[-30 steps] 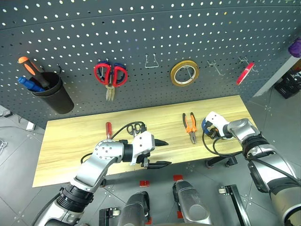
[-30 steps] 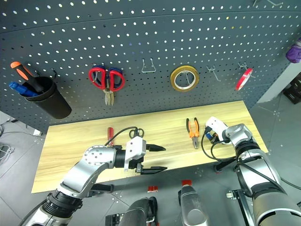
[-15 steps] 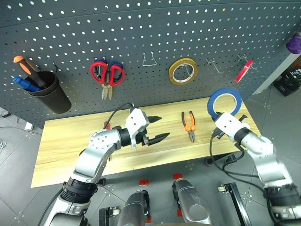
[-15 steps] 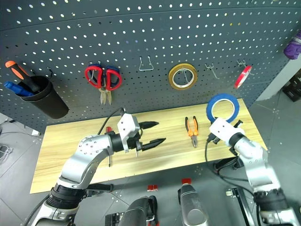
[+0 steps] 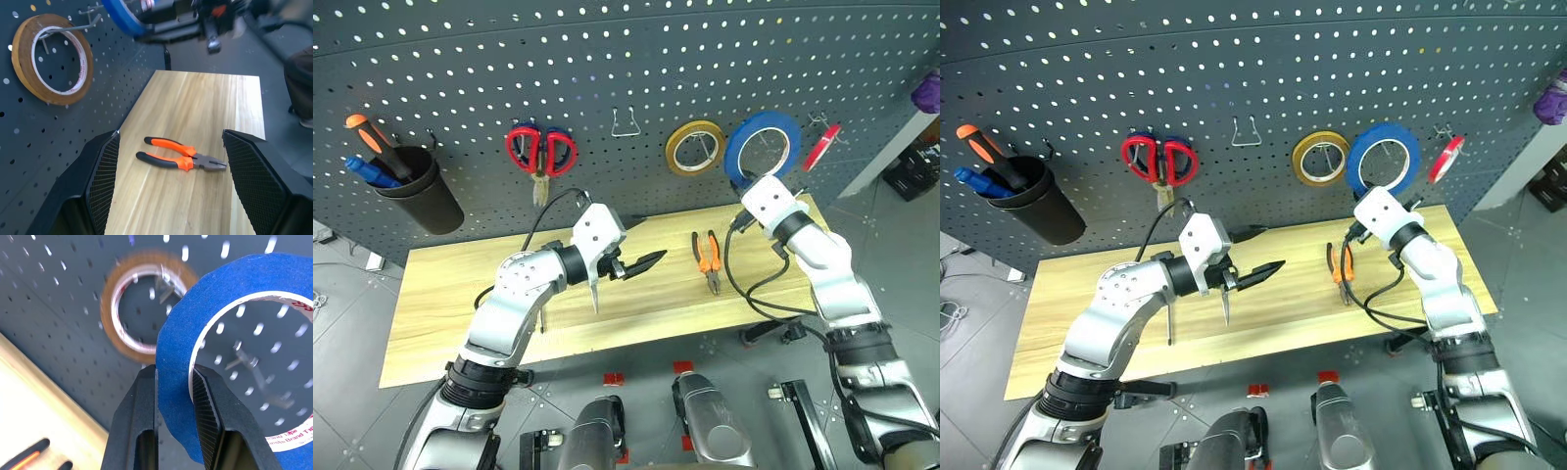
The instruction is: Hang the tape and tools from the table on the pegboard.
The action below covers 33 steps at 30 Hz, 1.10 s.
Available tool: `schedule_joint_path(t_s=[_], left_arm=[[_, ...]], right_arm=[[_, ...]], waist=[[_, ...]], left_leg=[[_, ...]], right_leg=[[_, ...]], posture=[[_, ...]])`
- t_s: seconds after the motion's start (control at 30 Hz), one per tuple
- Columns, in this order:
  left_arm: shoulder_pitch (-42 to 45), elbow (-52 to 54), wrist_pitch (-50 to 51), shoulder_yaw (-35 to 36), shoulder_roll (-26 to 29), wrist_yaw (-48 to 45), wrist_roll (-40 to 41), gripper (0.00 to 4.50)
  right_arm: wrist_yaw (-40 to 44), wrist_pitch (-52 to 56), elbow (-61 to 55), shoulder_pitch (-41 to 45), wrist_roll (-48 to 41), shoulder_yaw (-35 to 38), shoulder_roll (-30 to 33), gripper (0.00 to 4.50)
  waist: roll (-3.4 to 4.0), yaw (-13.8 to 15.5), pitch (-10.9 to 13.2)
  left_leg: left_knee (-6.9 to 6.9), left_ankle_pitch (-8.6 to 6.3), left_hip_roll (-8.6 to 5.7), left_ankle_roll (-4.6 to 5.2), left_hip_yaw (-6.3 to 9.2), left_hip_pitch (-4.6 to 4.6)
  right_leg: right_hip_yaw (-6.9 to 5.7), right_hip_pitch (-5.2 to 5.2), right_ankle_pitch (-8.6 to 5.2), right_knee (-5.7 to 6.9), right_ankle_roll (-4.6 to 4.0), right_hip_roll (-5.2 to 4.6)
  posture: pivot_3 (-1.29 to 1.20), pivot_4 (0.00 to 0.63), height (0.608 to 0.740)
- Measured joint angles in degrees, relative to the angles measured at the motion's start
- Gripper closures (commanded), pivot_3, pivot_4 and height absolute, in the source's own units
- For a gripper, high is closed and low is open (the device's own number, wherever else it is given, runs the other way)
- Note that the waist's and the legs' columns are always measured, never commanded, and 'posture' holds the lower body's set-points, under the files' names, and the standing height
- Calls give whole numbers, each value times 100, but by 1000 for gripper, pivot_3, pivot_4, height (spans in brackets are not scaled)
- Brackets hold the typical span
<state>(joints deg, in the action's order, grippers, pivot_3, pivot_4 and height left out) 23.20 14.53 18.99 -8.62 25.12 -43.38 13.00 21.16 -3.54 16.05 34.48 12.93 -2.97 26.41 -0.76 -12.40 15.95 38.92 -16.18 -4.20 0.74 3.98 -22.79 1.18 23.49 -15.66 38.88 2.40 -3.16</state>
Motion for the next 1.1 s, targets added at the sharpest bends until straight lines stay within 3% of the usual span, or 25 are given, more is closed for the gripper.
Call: schedule_joint_path(t_s=[0.1,0.33,0.5,0.63,0.77,1.1], left_arm=[[-2,-1,-51,10,-7,41,-10,970],[-289,-21,-57,223,179,128,-12,970],[-677,-260,-263,365,699,-54,-95,970],[-852,-584,-600,391,1060,-282,-256,970],[-893,-773,-794,393,1129,-428,-296,970],[-907,-845,-859,363,1101,-477,-406,970]], right_arm=[[49,-138,422,219,-148,38,6,3836],[354,268,-195,-312,-666,59,-277,1539],[142,2876,-1238,-1048,-1057,123,-965,52],[-269,5055,-1415,-753,-1194,169,-1459,52],[-542,6177,-1021,100,-1243,199,-1783,52],[-1149,5667,1556,1011,-1184,180,-2160,52]], waist=[[0,-13,0],[0,-24,0],[4,-15,-2],[6,-18,-3],[4,-29,-7],[5,-156,-9]], left_leg=[[-2,-1,4,2,1,0],[-2,-1,11,2,1,-1],[-2,-2,10,2,2,-1],[-2,-2,8,2,-1,-15],[-8,-2,9,2,-4,-18],[-8,-1,4,3,-22,-25]], right_leg=[[-2,4,0,4,0,2],[-2,6,0,7,0,5],[5,12,1,10,-1,4],[10,34,6,11,-10,2],[5,46,7,13,-12,2],[18,57,9,20,-14,-1]], posture=[[-330,239,740],[-330,239,740],[-340,242,740],[-346,243,740],[-341,239,740],[-333,239,740]])
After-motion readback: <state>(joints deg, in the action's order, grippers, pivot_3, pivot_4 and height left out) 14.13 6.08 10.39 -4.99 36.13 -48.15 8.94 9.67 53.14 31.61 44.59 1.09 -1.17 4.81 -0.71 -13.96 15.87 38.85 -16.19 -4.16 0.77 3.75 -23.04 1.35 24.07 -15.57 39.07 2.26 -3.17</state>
